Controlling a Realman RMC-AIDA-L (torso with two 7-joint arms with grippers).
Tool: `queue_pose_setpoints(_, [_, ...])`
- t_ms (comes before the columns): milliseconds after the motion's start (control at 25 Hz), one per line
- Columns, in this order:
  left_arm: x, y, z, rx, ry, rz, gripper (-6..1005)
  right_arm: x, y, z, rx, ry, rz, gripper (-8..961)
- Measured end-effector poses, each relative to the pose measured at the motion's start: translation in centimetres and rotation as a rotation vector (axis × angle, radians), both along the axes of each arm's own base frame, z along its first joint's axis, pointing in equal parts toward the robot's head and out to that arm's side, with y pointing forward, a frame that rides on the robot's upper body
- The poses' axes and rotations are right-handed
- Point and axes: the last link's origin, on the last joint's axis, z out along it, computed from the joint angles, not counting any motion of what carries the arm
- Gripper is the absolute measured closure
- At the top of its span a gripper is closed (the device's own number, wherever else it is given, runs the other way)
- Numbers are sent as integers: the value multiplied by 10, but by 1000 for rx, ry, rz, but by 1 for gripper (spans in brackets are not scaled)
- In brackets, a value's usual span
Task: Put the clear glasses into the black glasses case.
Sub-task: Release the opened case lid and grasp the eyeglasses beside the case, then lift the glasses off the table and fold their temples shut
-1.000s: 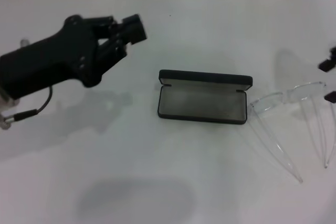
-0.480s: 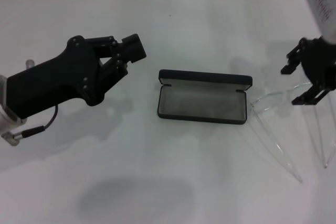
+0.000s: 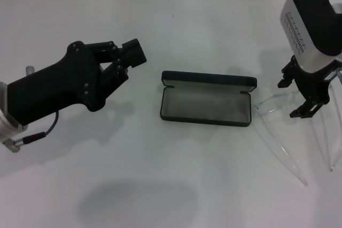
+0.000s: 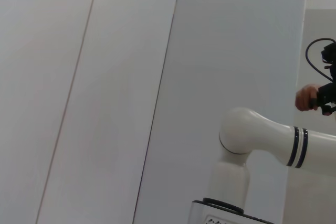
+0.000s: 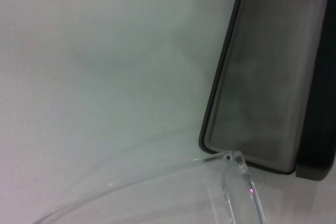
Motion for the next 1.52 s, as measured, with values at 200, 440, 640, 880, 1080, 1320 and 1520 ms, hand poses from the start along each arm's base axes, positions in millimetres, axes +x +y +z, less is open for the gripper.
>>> queue_pose_setpoints(200, [-3,-1,-1,4,0,6,898,0,0,-1,5,-2,-1,243])
queue_pose_setpoints(440, [-3,-1,-1,9,-5,10,897,2,-1,-1,5,-5,-7,336])
queue_pose_setpoints(640, [-4,-1,-1,10,-6,12,896,3,-2,-1,2,-8,-14,520])
queue_pose_setpoints(880, [-5,-1,-2,12,-16,20,895,8,-3,-1,11,-16,-35,719])
queue_pose_setpoints(1080, [-7,-2,-2,14,-29,34,895,14,-7,1,17,-25,-60,818])
queue_pose_setpoints(1320, [-7,-2,-2,12,-31,31,894,11,-20,9,-6,-4,-89,846])
queue_pose_setpoints(1520, [-6,-2,-1,7,-32,30,893,-3,-30,29,23,74,-99,851])
